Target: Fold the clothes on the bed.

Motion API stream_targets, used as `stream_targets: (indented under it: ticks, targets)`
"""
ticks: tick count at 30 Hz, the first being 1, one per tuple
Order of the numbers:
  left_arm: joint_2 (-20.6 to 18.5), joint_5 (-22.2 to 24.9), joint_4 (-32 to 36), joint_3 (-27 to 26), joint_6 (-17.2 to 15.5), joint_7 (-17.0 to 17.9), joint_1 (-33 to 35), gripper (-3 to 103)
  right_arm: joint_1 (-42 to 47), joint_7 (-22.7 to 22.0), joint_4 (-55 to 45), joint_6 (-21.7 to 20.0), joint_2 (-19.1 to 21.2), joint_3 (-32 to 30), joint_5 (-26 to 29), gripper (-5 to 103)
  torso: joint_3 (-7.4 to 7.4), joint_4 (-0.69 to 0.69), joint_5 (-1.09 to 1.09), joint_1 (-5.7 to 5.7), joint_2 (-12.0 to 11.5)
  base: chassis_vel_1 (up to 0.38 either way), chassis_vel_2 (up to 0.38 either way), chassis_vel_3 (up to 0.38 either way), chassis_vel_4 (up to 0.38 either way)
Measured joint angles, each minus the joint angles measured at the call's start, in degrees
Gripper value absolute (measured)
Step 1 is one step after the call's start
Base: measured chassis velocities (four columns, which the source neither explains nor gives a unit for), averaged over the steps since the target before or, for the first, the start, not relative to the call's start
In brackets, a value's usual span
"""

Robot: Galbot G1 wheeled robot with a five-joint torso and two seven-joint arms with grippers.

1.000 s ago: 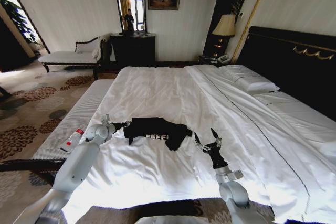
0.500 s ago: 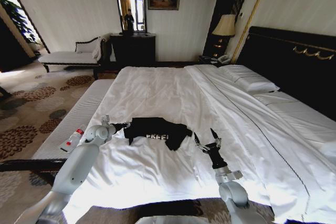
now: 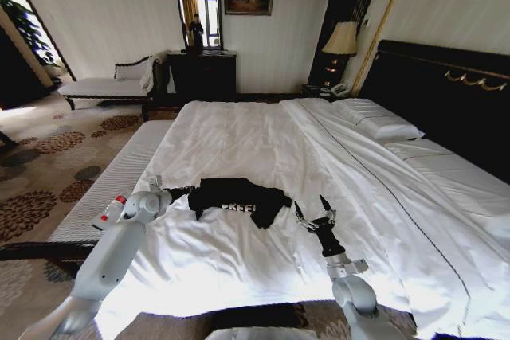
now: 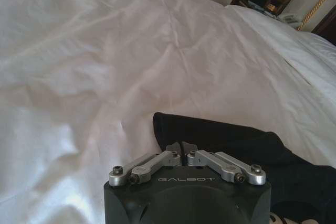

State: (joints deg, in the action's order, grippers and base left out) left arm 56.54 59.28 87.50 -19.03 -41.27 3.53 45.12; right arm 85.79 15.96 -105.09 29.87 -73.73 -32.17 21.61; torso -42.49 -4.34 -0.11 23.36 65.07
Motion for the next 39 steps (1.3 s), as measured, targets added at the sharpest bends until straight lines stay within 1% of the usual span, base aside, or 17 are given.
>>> stream_targets:
  ticks: [3,6,9,11,14,16,18,20,23,25,27,30,31,33,35,37,39]
  targets:
    - [0.1,0.7,1.0,-1.3,0.1,-0.1,0.1,1,0.0,0.0,0.0,0.0,0.0,0.0,0.0,100,0.00,-0.01,0.00,0.00,0.0,0.000,0.000,0.000,0.000]
    - [-0.8,3.5,4.1,-4.9,0.3,-0.1,0.9,1,-0.1,-1.4,0.2,-0.2,0.1,0.2,0.7,100,0.00,-0.02,0.01,0.00,0.0,0.000,0.000,0.000,0.000]
    - [-1.9,3.9,5.3,-6.1,0.5,-0.4,2.1,1,-0.1,-2.0,0.2,-0.5,0.1,0.7,1.7,100,0.00,-0.02,0.02,0.00,0.0,0.000,0.000,0.000,0.000]
    - [-3.6,3.5,7.2,-7.5,0.9,-1.2,5.5,1,-0.4,-2.2,0.1,-0.7,0.1,2.0,4.0,100,0.00,0.02,0.01,0.00,0.0,0.000,0.000,0.000,0.000]
    - [-4.2,1.9,8.4,-8.4,1.5,-2.1,8.4,1,-0.7,-1.9,0.1,-0.5,0.1,3.0,4.4,100,0.01,0.03,0.01,0.00,0.0,0.000,0.000,0.000,0.000]
    - [-3.2,-1.2,9.8,-9.9,2.7,-3.2,13.5,1,-1.7,-1.3,1.4,1.0,0.0,5.5,1.3,100,0.01,0.03,-0.01,-0.01,0.0,0.000,0.000,0.000,0.000]
    - [-2.7,-1.7,10.0,-10.3,2.9,-3.4,14.4,1,-1.9,-1.3,2.0,1.1,0.0,6.4,0.2,100,0.00,0.02,-0.01,-0.01,0.0,0.000,0.000,0.000,0.000]
    - [-1.0,-2.7,10.6,-11.2,3.3,-3.5,16.4,1,-2.7,-1.5,4.4,0.9,0.1,9.8,-2.7,100,0.00,0.00,-0.01,-0.01,0.0,0.000,0.000,0.000,0.000]
    - [-0.3,-3.5,11.3,-11.8,3.4,-3.5,17.7,1,-3.0,-1.9,5.1,-0.2,0.2,12.1,-4.0,100,0.00,-0.01,0.01,0.00,0.0,0.000,0.000,0.000,0.000]
    - [0.8,-5.2,12.9,-12.8,3.8,-3.8,20.5,1,-4.0,-3.7,6.4,-2.4,0.3,15.8,-7.2,100,0.01,-0.02,0.01,0.00,0.0,0.000,0.000,0.000,0.000]
    - [1.0,-5.8,13.1,-13.0,3.9,-4.0,21.3,1,-4.4,-4.1,6.8,-3.0,0.3,16.5,-8.0,100,0.00,0.00,0.01,0.00,0.0,0.000,0.000,0.000,0.000]
    - [2.6,-10.3,13.1,-13.9,5.2,-5.2,25.5,1,-6.5,-9.4,8.6,-7.9,0.6,20.4,-11.0,100,0.01,0.01,0.00,-0.01,0.0,0.000,0.000,0.000,0.000]
    - [2.6,-10.3,13.1,-13.9,5.2,-5.2,25.5,1,-6.5,-9.4,8.6,-7.9,0.6,20.4,-11.0,100,0.01,0.01,0.00,-0.01,0.0,0.000,0.000,0.000,0.000]
    - [3.4,-11.1,12.5,-14.5,5.6,-5.4,27.0,1,-7.8,-13.5,8.8,-11.2,1.2,22.2,-10.9,100,0.00,0.01,0.01,-0.01,0.0,0.000,0.000,0.000,0.000]
    - [4.1,-11.9,11.4,-15.3,6.2,-5.6,28.5,1,-11.1,-19.7,9.2,-17.1,3.3,23.9,-12.0,100,0.00,0.01,0.02,0.00,0.0,0.000,0.000,0.000,0.000]
    - [4.1,-11.9,11.1,-15.3,6.4,-5.6,28.5,1,-12.0,-21.4,9.4,-18.4,4.2,24.1,-13.2,100,0.00,0.02,0.02,-0.01,0.0,0.000,0.000,0.000,0.000]
    - [4.0,-11.9,10.5,-15.0,6.5,-5.8,28.1,1,-14.7,-25.0,10.3,-20.6,7.7,24.5,-16.3,100,0.00,0.00,0.01,-0.01,0.0,0.000,0.000,0.000,0.000]
